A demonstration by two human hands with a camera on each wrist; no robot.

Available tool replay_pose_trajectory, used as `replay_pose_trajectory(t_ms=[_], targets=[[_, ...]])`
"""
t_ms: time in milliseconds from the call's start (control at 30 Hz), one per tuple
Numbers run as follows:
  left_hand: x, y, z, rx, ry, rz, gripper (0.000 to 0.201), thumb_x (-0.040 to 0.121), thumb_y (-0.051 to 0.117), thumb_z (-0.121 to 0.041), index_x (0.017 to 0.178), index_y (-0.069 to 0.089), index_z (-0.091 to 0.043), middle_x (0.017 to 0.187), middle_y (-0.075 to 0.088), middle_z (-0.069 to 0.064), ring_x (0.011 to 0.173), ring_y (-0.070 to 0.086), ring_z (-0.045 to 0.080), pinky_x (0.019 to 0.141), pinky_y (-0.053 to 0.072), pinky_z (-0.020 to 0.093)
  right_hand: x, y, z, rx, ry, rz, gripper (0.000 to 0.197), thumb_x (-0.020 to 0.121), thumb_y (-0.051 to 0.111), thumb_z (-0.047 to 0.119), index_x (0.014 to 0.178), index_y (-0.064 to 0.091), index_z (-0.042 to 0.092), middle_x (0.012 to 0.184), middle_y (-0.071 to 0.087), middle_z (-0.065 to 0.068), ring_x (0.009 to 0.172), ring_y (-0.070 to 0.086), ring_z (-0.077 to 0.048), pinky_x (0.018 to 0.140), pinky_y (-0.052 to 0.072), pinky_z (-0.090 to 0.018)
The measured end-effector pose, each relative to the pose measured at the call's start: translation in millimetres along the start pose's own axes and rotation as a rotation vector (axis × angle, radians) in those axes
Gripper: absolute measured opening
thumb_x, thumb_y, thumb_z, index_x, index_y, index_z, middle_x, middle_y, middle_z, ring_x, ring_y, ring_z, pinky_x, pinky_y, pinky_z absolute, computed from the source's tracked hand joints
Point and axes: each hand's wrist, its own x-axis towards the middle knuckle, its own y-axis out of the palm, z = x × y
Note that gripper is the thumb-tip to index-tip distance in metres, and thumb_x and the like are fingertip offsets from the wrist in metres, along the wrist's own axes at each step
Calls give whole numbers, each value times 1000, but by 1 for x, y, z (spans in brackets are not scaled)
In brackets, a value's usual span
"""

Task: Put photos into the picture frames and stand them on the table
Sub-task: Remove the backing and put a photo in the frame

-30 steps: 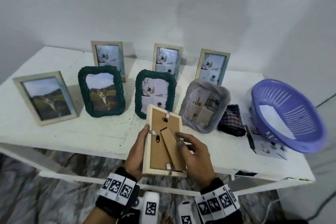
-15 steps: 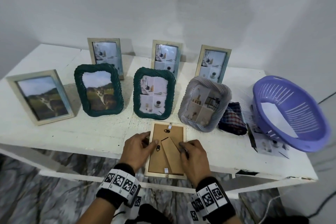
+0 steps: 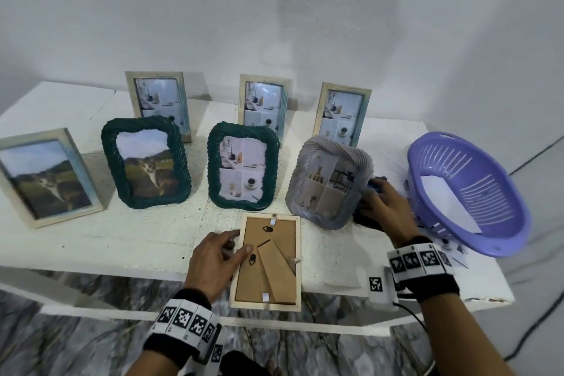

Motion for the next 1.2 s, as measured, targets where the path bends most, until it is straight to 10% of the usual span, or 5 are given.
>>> replay_pose_trajectory(t_ms=[167,433,833,1200], targets=[[0,2,4,-7,5,-13,42,83,73,-41,121,66,-25,93,60,-5,78,58,1,66,40,14,15,14,4,289,243,177,56,80,53,56,119,60,16,110,71,-10,97,69,-26,78,55,-37],[0,3,3,-10,-6,-11,42,84,72,-42,122,65,-27,94,59,-7,79,57,0,68,42,18,21,29,-8,707,280,237,121,43,79,76,140,48,13,137,56,-13,127,51,-32,109,35,-55],[-2,3,3,5,6,-28,40,84,72,-41,121,66,-27,93,58,-7,78,57,0,67,43,19,52,41,22,698,256,127,74,83,48,68,135,55,16,130,62,-11,124,55,-31,103,43,-48],[-3,4,3,2,4,-34,40,83,72,-41,120,66,-26,92,59,-7,77,58,2,68,45,23,60,40,20,658,286,57,79,77,54,74,131,60,17,128,63,-11,120,58,-31,105,42,-49]])
